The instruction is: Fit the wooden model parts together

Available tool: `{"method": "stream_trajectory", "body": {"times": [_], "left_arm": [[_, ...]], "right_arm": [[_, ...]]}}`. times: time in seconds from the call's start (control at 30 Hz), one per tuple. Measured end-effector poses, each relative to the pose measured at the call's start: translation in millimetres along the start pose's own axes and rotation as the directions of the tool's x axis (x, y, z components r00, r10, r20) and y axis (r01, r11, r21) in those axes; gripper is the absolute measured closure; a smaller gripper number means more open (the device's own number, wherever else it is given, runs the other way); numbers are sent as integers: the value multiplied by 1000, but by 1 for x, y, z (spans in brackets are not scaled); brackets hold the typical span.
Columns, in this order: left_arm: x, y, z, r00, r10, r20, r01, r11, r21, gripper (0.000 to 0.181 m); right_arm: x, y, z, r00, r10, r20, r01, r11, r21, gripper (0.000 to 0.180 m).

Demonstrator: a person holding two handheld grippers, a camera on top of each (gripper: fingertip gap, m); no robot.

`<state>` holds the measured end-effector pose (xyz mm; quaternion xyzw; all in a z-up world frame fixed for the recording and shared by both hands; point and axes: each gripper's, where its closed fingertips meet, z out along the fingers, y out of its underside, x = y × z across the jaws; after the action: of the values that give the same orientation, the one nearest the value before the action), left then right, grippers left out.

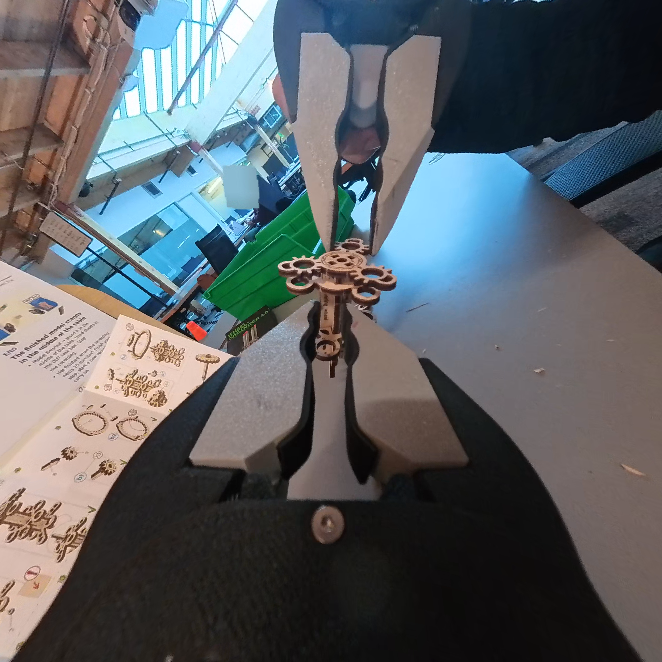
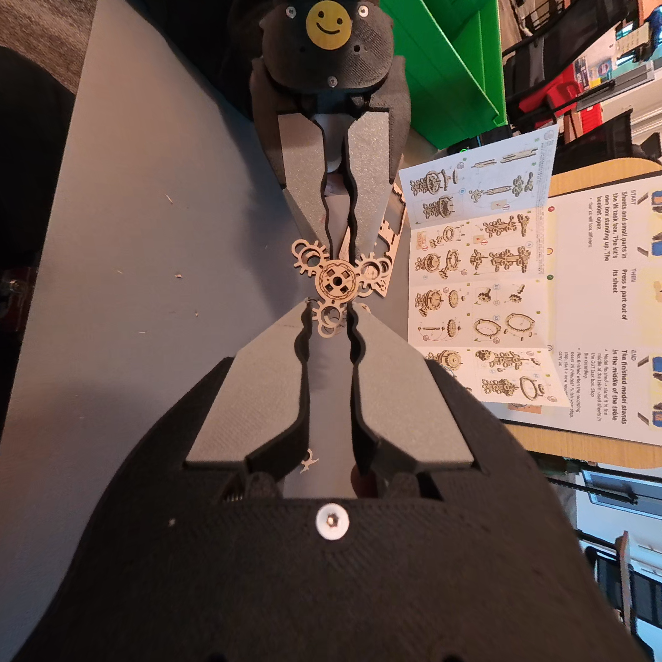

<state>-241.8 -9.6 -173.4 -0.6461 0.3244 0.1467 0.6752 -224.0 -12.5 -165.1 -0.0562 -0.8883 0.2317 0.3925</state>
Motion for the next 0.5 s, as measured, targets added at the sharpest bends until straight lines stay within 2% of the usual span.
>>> {"method": "stream_trajectory", "body": {"times": [0.03,0.5], "left_arm": [[0,0,0,1000,0,0,0,1000,0,172],[1,1,0,1000,-19,-7,19,1000,-7,173]], "right_arm": [[0,0,0,1000,0,0,0,1000,-1,164],[2,2,-2,1000,0,-1,0,1000,-7,164]]}}
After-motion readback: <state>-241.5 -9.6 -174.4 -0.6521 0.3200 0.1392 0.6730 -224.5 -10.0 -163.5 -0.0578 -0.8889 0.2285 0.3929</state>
